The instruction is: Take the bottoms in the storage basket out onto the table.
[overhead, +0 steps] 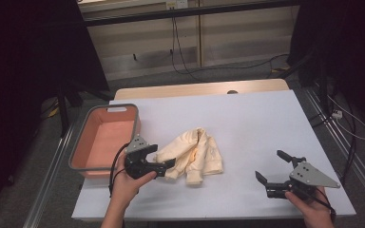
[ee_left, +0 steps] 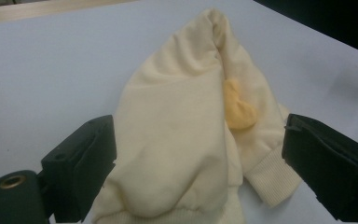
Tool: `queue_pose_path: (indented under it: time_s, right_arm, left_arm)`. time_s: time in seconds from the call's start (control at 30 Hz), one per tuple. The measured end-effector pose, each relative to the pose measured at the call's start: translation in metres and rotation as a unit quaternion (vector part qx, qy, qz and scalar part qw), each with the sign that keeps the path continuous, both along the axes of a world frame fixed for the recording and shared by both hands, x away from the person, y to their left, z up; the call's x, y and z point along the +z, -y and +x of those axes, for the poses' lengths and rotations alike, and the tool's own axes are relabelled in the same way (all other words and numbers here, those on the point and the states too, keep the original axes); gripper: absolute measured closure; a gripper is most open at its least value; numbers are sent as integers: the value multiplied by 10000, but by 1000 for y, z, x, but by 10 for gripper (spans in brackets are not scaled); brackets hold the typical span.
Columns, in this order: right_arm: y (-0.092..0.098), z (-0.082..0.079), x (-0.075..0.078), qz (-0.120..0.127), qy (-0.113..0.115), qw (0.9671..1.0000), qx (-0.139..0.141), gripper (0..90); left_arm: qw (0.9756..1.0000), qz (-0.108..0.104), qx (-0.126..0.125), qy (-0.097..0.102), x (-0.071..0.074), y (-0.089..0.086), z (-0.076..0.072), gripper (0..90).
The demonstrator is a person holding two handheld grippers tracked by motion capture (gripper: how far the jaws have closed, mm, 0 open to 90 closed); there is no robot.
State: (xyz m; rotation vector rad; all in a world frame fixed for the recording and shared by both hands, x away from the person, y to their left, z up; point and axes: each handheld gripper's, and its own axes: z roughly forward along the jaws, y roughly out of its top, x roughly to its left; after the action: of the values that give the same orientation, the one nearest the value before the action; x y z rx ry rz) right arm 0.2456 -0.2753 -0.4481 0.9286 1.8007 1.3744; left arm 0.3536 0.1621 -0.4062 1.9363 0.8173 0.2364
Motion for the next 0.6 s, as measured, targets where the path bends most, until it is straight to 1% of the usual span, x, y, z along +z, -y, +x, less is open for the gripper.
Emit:
queue_pose_path:
  time_s: [0.1,0.27,0.6]
  right_arm:
    - [0,0,0,-10,3,10000,4,27]
    - [-1,0,0,-19,2,10000,3,27]
    - [-1,0,0,-25,-5,10000,17,27]
  left_arm:
    - [10000,-44,22,23,1,-4,-2,99]
    - [10000,-38,34,41,1,-9,-4,94]
    - [9998,-82,51,190,1,-21,-8,86]
